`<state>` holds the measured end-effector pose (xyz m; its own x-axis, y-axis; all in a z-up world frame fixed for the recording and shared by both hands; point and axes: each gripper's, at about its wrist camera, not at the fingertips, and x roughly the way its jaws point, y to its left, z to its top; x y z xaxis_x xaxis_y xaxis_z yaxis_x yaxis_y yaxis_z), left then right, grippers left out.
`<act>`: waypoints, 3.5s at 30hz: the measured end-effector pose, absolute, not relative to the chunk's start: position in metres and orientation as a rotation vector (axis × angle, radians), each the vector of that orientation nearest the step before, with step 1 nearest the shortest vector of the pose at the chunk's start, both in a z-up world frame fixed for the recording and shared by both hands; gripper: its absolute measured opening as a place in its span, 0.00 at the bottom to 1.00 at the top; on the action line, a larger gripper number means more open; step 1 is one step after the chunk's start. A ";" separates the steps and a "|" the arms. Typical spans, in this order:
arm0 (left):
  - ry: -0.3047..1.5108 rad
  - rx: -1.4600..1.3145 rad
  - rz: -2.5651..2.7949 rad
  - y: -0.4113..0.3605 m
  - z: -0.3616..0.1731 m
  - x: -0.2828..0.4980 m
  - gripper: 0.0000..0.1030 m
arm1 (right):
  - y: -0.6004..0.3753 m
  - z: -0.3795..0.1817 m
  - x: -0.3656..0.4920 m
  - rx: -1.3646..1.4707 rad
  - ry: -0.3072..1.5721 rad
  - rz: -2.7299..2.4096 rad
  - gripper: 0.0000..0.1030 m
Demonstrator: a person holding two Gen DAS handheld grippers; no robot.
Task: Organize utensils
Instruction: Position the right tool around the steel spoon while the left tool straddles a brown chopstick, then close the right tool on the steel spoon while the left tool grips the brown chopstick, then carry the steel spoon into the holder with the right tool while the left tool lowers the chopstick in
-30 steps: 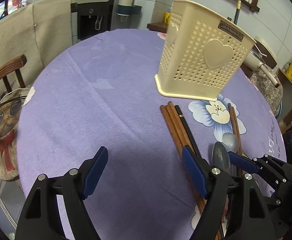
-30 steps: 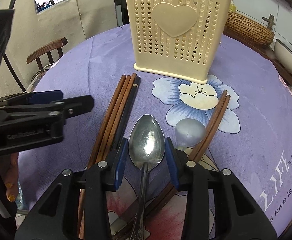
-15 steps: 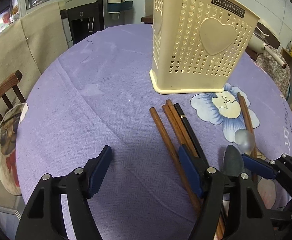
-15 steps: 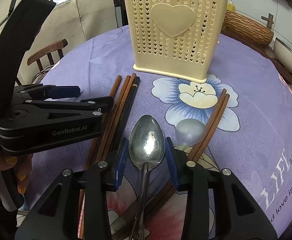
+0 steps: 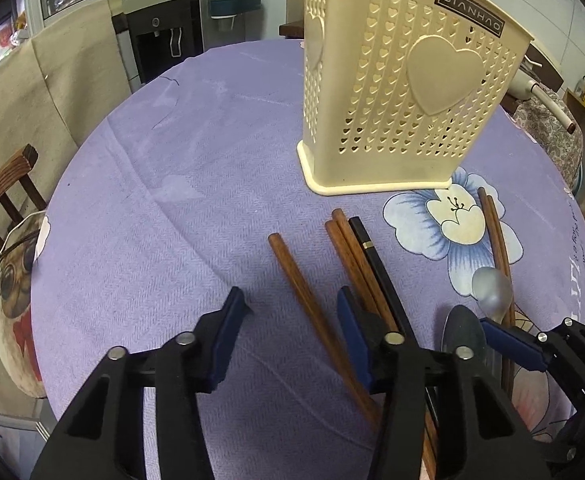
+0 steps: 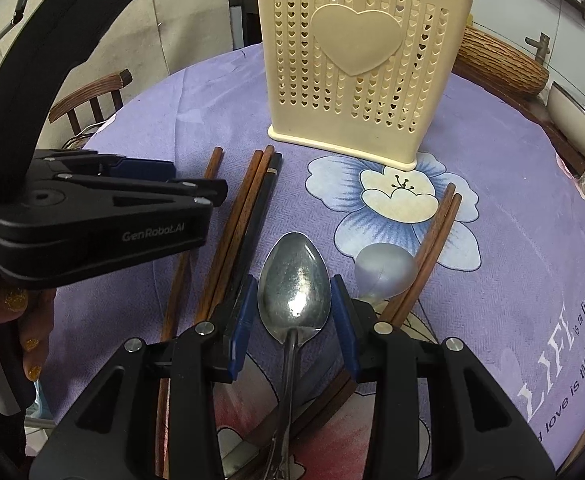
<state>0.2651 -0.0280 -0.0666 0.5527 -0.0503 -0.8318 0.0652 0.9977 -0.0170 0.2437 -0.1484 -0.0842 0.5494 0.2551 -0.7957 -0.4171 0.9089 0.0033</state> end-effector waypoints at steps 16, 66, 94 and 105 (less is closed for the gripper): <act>0.971 -0.071 -0.113 -0.025 -0.064 0.269 0.10 | -0.163 -0.081 0.246 -0.094 0.891 0.446 0.36; 0.940 -0.031 -0.044 -0.043 -0.068 0.275 0.08 | -0.207 -0.040 0.238 0.076 0.762 0.442 0.36; 0.518 -0.173 -0.146 -0.012 0.074 0.192 0.06 | -0.219 0.018 0.220 0.115 0.631 0.512 0.36; 0.488 -0.167 -0.163 -0.008 0.085 0.184 0.06 | -0.215 0.026 0.219 0.100 0.602 0.533 0.36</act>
